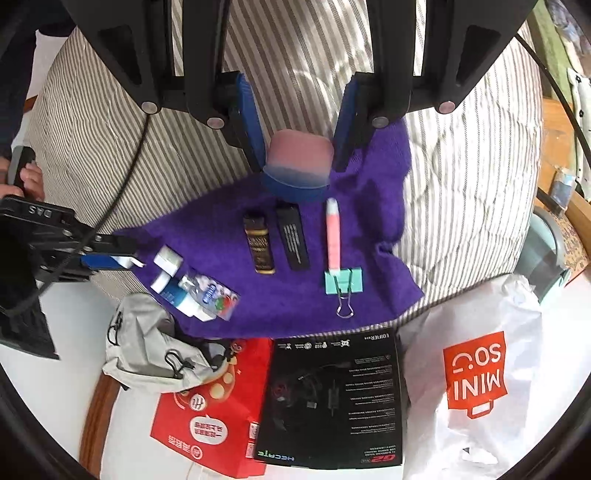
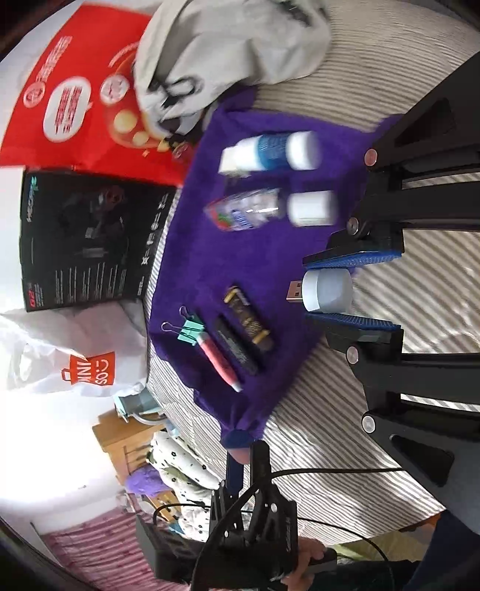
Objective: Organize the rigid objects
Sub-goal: 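Carry the jar and USB light onto the towel, releasing the light from the right gripper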
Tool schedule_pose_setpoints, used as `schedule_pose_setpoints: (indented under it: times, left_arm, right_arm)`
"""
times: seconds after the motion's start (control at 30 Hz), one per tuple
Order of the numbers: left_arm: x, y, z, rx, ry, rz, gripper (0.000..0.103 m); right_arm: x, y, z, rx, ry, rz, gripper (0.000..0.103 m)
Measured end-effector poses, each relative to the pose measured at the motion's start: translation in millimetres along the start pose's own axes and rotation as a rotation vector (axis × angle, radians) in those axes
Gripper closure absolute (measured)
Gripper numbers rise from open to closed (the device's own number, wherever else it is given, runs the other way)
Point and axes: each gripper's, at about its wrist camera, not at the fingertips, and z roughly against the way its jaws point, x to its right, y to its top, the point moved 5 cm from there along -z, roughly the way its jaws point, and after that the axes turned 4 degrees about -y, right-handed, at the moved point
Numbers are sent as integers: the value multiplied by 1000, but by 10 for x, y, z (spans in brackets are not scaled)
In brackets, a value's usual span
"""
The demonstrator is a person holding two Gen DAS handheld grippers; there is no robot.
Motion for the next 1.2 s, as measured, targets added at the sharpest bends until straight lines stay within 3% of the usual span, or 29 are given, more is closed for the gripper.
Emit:
schedule_pose_setpoints:
  times: [0.33, 0.7, 0.87, 1.2]
  left_arm:
    - [-163, 287, -234, -7, 4, 29, 67]
    - [-197, 607, -586, -34, -22, 13, 67]
    - [-176, 673, -706, -41, -32, 17, 67]
    - [-84, 794, -798, -34, -48, -1, 67]
  right_arm:
    - [103, 0, -685, -126, 3, 42, 80]
    - [122, -6, -664, -120, 26, 22, 77]
    - [168, -46, -594, -128, -27, 22, 58]
    - [280, -79, -354, -76, -13, -32, 58]
